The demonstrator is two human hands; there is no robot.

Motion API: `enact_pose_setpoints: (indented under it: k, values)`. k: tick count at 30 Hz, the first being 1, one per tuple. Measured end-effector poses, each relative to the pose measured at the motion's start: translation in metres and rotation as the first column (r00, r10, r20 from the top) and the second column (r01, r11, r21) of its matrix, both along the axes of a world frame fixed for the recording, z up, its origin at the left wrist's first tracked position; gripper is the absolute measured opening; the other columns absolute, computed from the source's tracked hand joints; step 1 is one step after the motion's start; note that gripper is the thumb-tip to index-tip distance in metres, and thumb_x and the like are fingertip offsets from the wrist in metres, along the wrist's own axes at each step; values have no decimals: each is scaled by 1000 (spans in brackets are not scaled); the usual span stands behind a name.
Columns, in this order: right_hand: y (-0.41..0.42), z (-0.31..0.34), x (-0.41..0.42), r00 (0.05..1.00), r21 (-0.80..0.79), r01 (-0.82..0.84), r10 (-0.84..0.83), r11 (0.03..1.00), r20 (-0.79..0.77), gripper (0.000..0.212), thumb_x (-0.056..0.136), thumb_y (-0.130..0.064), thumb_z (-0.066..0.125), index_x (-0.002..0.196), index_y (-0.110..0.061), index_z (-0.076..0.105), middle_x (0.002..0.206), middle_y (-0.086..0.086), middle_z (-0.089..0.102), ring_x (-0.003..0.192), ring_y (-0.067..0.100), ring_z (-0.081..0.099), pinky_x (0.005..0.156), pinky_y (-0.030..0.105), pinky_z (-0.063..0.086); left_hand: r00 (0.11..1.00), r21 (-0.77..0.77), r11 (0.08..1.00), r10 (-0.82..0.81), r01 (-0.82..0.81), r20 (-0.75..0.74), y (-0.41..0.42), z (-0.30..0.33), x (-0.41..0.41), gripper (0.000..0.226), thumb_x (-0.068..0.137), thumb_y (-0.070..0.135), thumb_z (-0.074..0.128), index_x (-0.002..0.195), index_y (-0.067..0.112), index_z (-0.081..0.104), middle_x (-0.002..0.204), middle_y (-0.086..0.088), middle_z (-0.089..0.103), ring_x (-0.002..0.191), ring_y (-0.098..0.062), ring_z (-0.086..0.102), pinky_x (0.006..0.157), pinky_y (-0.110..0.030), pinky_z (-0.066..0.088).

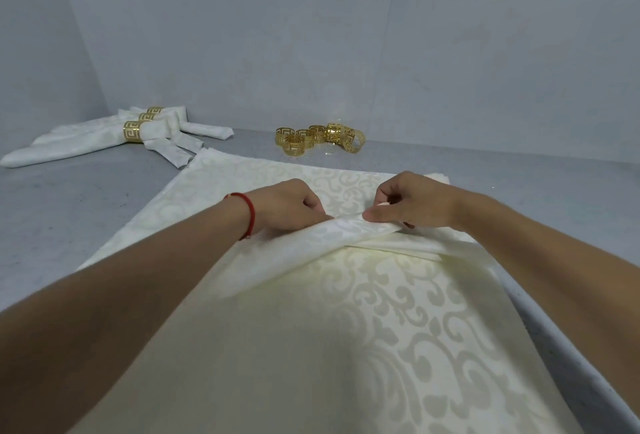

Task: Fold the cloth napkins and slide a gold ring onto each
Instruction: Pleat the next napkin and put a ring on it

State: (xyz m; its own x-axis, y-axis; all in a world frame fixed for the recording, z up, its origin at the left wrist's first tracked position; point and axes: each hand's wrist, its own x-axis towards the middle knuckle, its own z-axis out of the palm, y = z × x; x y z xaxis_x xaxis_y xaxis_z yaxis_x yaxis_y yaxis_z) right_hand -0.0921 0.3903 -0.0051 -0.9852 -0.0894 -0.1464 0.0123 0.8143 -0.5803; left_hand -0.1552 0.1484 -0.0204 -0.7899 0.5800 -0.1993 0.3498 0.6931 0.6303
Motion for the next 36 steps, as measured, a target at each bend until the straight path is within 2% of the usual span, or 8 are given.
enact_pose_setpoints:
  k: [4, 7, 12, 15, 21, 26, 31, 36]
  values:
    - [-4, -5, 4, 997, 48, 16, -12, 999, -78, 32, 86, -43, 79, 83, -14, 67, 47, -19, 53, 43, 0, 47, 61, 23, 40, 998, -144, 988, 63, -58, 28, 10, 12, -1, 60, 81, 79, 52, 74, 21, 64, 82, 8, 63, 85, -16, 60, 92, -35, 48]
    - [-5, -5, 8, 991, 59, -4, 12, 998, -134, 29, 87, -41, 79, 85, -15, 66, 46, -23, 53, 44, -2, 49, 52, 12, 36, 1000, -195, 981, -17, 18, 10, 14, 12, 3, 54, 80, 71, 63, 76, 17, 63, 79, 5, 60, 80, -18, 56, 83, -32, 47]
    - [-6, -10, 7, 969, 46, -35, 45, 998, -243, 25, 81, -44, 83, 83, -25, 67, 98, -4, 70, 89, 15, 64, 81, 33, 51, 998, -122, 992, -36, 43, 56, 12, 14, 7, 49, 77, 63, 74, 87, 15, 76, 88, -5, 72, 78, -19, 61, 87, -34, 53]
    - [-7, -7, 7, 968, 5, -88, 87, 996, -234, 23, 78, -45, 85, 81, -29, 69, 110, -12, 66, 106, 9, 61, 92, 28, 49, 993, -59, 996, -65, 71, 95, 9, 18, 7, 34, 88, 48, 70, 87, 15, 79, 77, 6, 72, 70, -11, 60, 92, -34, 53]
    - [-14, -13, 5, 974, 20, -81, 83, 997, -212, 29, 81, -50, 81, 86, -24, 69, 88, -1, 65, 79, 18, 56, 75, 32, 46, 999, -84, 996, -26, 29, 38, 13, 16, 9, 34, 91, 41, 66, 92, 8, 75, 96, -6, 76, 78, -13, 65, 89, -32, 53]
    - [-18, -16, 8, 958, 62, -94, 107, 994, -265, 26, 83, -47, 81, 82, -26, 66, 77, -15, 60, 72, 9, 53, 72, 29, 46, 992, -220, 975, -39, 12, -118, 21, 9, 16, 57, 78, 73, 60, 78, 16, 56, 78, 6, 61, 70, -14, 55, 69, -29, 44]
    - [-22, -9, 32, 752, 434, -184, 410, 882, -516, 27, 95, -48, 50, 96, -29, 70, 96, -10, 69, 94, 13, 60, 80, 39, 51, 986, -272, 961, -93, 54, -135, 23, 7, 16, 42, 86, 63, 60, 86, 22, 61, 89, 5, 62, 78, -14, 58, 68, -29, 45]
    - [-13, -30, 40, 668, 669, -212, 606, 712, -433, 30, 99, -40, 52, 119, -20, 63, 115, -6, 67, 106, 22, 63, 74, 42, 56, 995, -328, 943, -85, 62, -58, 24, 21, 13, 43, 86, 64, 61, 87, 22, 63, 90, 4, 63, 80, -17, 57, 75, -32, 46]
